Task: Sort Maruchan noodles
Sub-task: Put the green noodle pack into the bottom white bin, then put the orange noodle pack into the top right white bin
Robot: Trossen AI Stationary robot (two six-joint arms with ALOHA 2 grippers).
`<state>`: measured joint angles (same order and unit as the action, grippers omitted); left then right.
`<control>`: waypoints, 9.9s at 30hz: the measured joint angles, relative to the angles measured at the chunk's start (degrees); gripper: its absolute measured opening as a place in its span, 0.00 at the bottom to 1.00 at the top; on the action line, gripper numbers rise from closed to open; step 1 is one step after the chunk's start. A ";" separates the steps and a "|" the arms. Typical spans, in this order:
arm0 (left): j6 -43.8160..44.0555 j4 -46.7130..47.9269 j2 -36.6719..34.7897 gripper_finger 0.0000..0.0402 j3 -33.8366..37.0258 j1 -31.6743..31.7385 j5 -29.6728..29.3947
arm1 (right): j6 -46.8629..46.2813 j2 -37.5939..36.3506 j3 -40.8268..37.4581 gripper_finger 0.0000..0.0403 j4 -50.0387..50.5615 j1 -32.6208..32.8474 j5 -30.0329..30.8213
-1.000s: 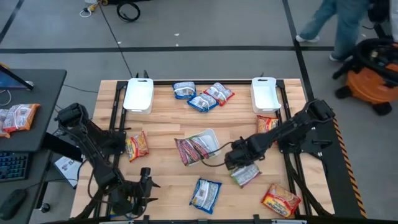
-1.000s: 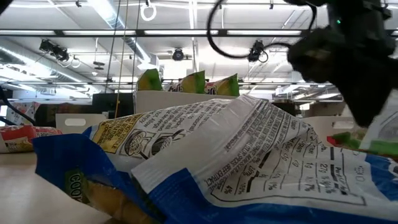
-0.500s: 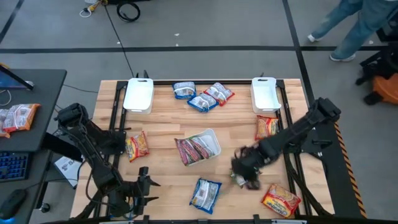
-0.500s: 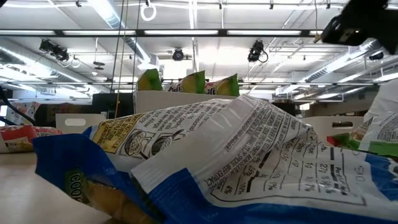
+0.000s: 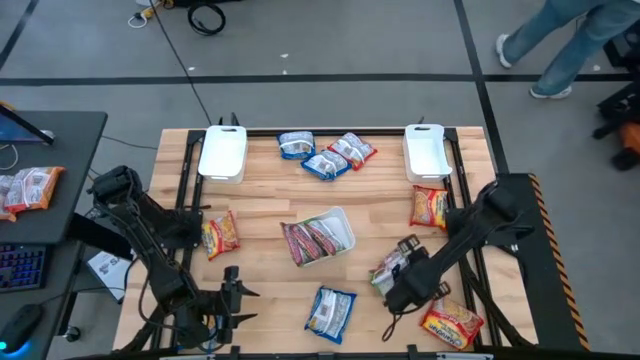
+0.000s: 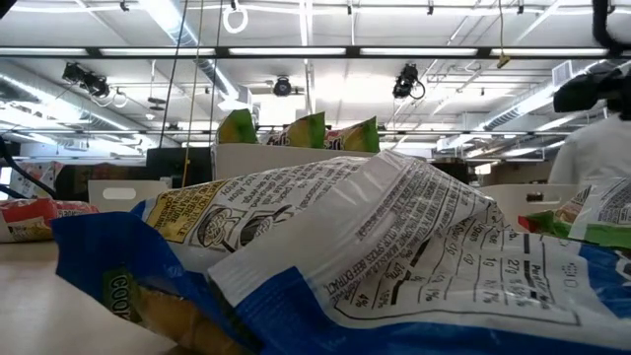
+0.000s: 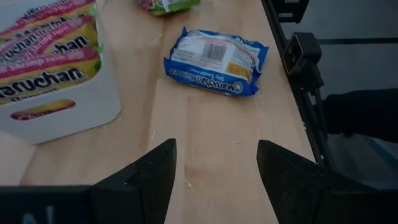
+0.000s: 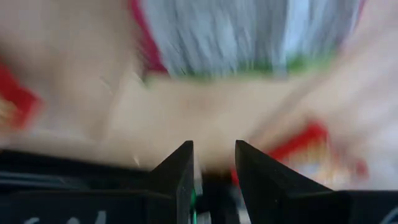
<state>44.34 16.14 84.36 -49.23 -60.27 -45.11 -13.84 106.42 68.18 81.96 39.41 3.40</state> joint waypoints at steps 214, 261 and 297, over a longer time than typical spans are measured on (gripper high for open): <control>-23.23 -23.61 0.00 0.56 14.84 27.50 6.15 | 21.88 -1.17 7.79 0.35 -48.93 -32.55 -3.59; -31.48 -28.70 -2.21 0.56 14.75 33.94 9.06 | 18.01 -0.60 8.04 0.35 -43.53 -31.78 8.47; -7.45 -10.29 -10.00 0.56 14.75 5.40 -7.12 | -55.24 -24.65 -4.55 0.35 5.06 -28.91 17.51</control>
<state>36.89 5.85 74.36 -34.48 -54.87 -52.23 -69.08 81.77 63.63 87.03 10.51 20.91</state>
